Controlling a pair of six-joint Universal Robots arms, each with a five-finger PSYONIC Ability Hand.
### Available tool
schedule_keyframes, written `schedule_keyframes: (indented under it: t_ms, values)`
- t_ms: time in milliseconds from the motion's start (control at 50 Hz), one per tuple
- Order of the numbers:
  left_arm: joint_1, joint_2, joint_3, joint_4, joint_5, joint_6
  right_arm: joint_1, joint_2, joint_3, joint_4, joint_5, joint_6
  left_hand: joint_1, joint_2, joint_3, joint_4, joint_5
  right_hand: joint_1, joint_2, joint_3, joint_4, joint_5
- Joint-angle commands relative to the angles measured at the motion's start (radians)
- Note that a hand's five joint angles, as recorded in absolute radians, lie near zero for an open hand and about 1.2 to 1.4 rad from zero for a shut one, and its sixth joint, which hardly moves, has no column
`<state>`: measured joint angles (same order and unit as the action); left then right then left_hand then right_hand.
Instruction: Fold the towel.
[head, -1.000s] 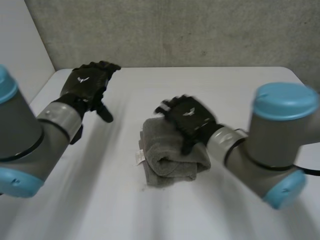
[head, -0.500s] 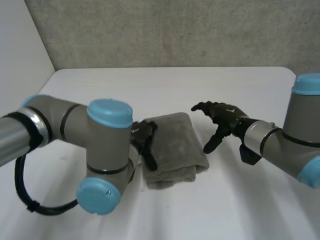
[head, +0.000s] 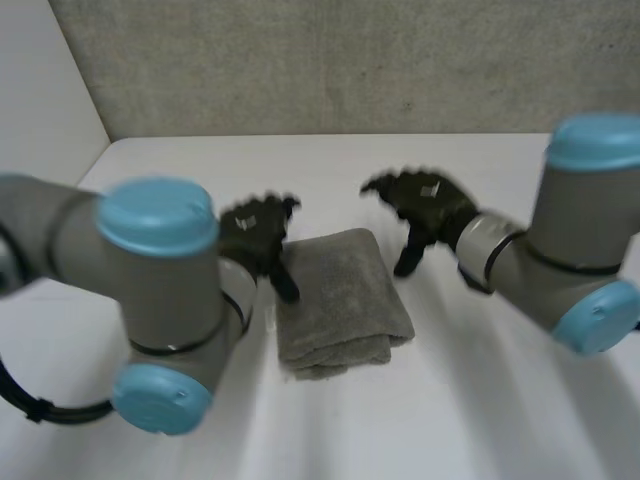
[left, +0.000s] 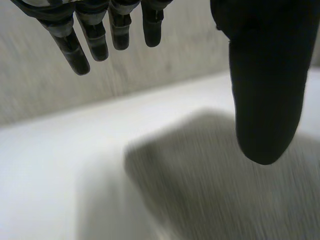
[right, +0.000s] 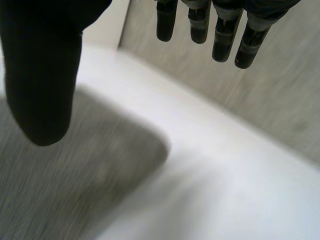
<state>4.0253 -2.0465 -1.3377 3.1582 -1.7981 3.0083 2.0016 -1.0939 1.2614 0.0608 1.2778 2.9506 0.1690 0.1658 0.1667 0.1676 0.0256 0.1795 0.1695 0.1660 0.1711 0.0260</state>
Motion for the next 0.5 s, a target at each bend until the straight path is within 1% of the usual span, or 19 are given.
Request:
schedule_keyframes:
  t_ms: [20, 40, 60, 80, 100, 140, 160, 200, 240, 360, 500]
  values:
    - [0.124, 0.259, 0.038, -0.03, 0.006, 0.0, -0.041, -0.234, 0.018, -0.021, 0.067, 0.134, 0.006, 0.01, 0.009, 0.008, -0.025, -0.005, 0.005, 0.009, 0.003, -0.026]
    - [0.124, 0.259, 0.038, -0.03, 0.006, 0.0, -0.041, -0.235, 0.018, -0.021, 0.068, 0.134, 0.006, 0.01, 0.009, 0.008, -0.025, -0.005, 0.005, 0.009, 0.003, -0.026]
    - [0.162, 0.31, 0.049, -0.053, 0.019, 0.0, -0.067, -0.289, 0.032, -0.032, 0.112, 0.142, 0.009, 0.012, 0.012, 0.011, -0.022, -0.005, 0.005, 0.009, 0.003, -0.026]
    - [0.187, 0.346, 0.064, -0.087, 0.048, 0.0, -0.088, -0.334, 0.047, -0.041, 0.15, 0.137, 0.015, 0.018, 0.017, 0.016, -0.016, -0.005, 0.005, 0.009, 0.003, -0.026]
    - [0.187, 0.347, 0.064, -0.087, 0.048, 0.0, -0.089, -0.334, 0.047, -0.041, 0.15, 0.137, 0.015, 0.018, 0.017, 0.017, -0.016, -0.005, 0.005, 0.009, 0.003, -0.026]
    - [0.233, 0.394, 0.092, -0.18, 0.127, -0.003, -0.116, -0.386, 0.064, -0.03, 0.205, 0.12, 0.009, 0.013, 0.012, 0.011, -0.022, -0.005, 0.005, 0.009, 0.003, -0.026]
    - [0.233, 0.394, 0.092, -0.181, 0.128, -0.003, -0.116, -0.386, 0.064, -0.03, 0.206, 0.12, 0.009, 0.012, 0.012, 0.011, -0.022, -0.005, 0.005, 0.009, 0.003, -0.026]
    - [0.274, 0.416, 0.089, -0.248, 0.176, -0.006, -0.135, -0.399, 0.078, -0.009, 0.247, 0.101, 0.009, 0.012, 0.012, 0.011, -0.022, -0.005, 0.005, 0.009, 0.003, -0.026]
    - [0.287, 0.431, 0.087, -0.269, 0.19, -0.006, -0.138, -0.399, 0.085, 0.007, 0.264, 0.087, 0.009, 0.012, 0.012, 0.011, -0.022, -0.005, 0.005, 0.009, 0.003, -0.026]
    - [0.279, 0.448, 0.058, -0.288, 0.195, -0.017, -0.139, -0.397, 0.082, 0.024, 0.287, 0.018, 0.006, 0.01, 0.009, 0.008, -0.025, -0.005, 0.005, 0.009, 0.003, -0.026]
    - [0.264, 0.46, 0.011, -0.274, 0.193, -0.002, -0.127, -0.393, 0.092, 0.021, 0.285, 0.008, 0.006, 0.009, 0.008, 0.007, -0.026, -0.005, 0.005, 0.009, 0.003, -0.026]
